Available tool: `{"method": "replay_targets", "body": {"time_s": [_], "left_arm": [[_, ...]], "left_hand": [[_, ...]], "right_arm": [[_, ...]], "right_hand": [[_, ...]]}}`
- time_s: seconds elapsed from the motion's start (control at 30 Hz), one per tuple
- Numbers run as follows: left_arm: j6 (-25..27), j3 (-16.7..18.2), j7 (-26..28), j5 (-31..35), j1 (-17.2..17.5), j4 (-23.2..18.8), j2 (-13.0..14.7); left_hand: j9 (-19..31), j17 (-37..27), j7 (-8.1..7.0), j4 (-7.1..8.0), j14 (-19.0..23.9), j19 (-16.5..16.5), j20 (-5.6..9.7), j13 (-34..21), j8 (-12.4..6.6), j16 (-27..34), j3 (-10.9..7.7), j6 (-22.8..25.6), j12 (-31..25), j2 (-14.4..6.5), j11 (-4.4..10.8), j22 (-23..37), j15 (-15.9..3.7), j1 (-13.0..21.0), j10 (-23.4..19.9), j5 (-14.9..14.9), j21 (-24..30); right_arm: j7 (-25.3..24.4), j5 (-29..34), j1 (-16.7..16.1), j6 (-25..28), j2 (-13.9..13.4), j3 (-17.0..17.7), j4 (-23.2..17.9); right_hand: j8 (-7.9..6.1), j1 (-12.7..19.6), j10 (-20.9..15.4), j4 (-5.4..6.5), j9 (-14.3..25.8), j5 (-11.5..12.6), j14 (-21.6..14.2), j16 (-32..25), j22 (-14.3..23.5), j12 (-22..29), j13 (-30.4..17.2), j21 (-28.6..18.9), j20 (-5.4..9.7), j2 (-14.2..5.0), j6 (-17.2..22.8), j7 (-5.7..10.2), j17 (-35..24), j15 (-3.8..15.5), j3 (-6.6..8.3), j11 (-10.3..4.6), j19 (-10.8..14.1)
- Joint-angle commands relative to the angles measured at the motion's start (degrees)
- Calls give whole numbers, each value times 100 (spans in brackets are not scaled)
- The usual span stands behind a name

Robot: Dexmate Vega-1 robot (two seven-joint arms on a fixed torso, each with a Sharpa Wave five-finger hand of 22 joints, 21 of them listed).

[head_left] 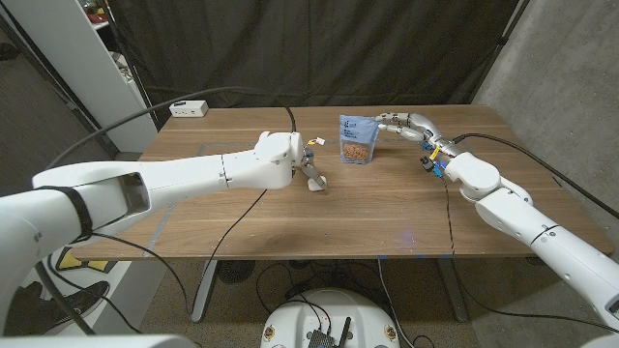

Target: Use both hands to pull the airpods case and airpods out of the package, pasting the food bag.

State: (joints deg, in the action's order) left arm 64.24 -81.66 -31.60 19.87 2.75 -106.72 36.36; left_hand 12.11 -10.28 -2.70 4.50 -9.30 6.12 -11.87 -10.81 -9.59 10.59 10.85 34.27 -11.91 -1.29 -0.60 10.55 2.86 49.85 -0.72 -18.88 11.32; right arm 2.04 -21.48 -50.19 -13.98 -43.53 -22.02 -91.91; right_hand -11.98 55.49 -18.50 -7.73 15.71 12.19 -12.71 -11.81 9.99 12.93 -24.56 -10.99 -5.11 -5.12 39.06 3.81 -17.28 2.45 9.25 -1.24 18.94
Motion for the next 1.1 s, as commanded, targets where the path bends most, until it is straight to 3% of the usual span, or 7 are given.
{"method": "replay_targets", "body": {"time_s": [0.03, 0.23, 0.3, 0.37, 0.4, 0.63, 1.1], "left_arm": [[78, -200, 17, -181, -163, 177, -109], [8, -76, 260, -287, -35, 37, 4], [-272, 205, 583, -350, 227, -169, 222], [-593, 680, 1106, -449, 679, -417, 458], [-761, 834, 1304, -441, 846, -523, 565], [-1757, 1954, 2425, -506, 1975, -988, 1040], [-3647, 4036, 3615, -1283, 3755, -1307, 1499]], "left_hand": [[-92, -30, -90, 2, -12, 9, -34, -21, 19, 21, 69, -199, -10, -25, -19, 10, -5, -23, 39, -71, 23], [-112, -31, -222, 15, -25, 15, -34, -21, -14, 18, 83, -213, -7, -55, -19, 11, -9, -20, 55, -102, 22], [-129, -31, -411, 29, 11, 2, -32, -21, -45, 32, 95, -212, -17, -90, 18, 13, -52, -18, 39, -128, 29], [-154, -27, -630, 48, 176, -85, -27, -22, -174, 79, 117, 128, -96, -168, 171, 14, -146, 9, -172, -176, 60], [-173, -18, -759, 40, 440, -259, -5, -18, -322, 126, 139, 764, -190, -264, 408, 14, -248, 96, -503, -220, 107], [-186, -18, -471, 16, 1134, -753, 147, -5, -447, 200, 266, 2057, -359, -365, 496, 14, -410, 293, -1311, -251, 208], [-179, -23, -420, 14, 1453, -1032, 208, -5, -224, 196, 358, 2022, -351, -381, 376, 13, -447, 370, -1563, -204, 246]], "right_arm": [[62, -105, 11, 5, 1, 19, 75], [34, -98, 7, -9, 12, 17, 87], [19, -89, 8, -15, 19, 17, 83], [1, -71, 11, -25, 23, 16, 76], [-14, -65, 15, -18, 29, 15, 67], [-63, 15, 85, 9, 76, -28, 50], [-584, 277, 169, 493, 278, -136, -297]], "right_hand": [[-51, -11, -15, -27, -3, 33, -45, -45, 9, 43, -10, -29, -2, 70, 74, 21, -3, 112, -6, -45, 16], [-54, -31, -23, -24, -9, 56, -45, -47, 9, 52, -12, -28, 1, 94, 91, 16, -3, 118, -11, -47, 15], [-54, -35, -26, -24, -11, 62, -47, -48, 9, 54, -12, -28, 1, 98, 93, 12, -3, 119, -12, -51, 14], [-54, -39, -30, -23, -14, 70, -45, -47, 9, 56, -12, -28, 1, 103, 97, 8, -3, 120, -12, -46, 13], [-55, -40, -28, -24, -16, 74, -43, -47, 9, 57, -12, -28, 1, 105, 100, 3, -3, 119, -11, -45, 13], [-39, 4, -20, -46, -26, 111, -35, -45, 9, 53, -4, -26, 0, 82, 76, -78, -2, 102, 29, -10, 5], [3, 147, 20, -99, -39, 145, -1, -34, 10, 36, 16, -25, 4, -2, -24, -150, 7, 73, 143, 30, -11]]}}
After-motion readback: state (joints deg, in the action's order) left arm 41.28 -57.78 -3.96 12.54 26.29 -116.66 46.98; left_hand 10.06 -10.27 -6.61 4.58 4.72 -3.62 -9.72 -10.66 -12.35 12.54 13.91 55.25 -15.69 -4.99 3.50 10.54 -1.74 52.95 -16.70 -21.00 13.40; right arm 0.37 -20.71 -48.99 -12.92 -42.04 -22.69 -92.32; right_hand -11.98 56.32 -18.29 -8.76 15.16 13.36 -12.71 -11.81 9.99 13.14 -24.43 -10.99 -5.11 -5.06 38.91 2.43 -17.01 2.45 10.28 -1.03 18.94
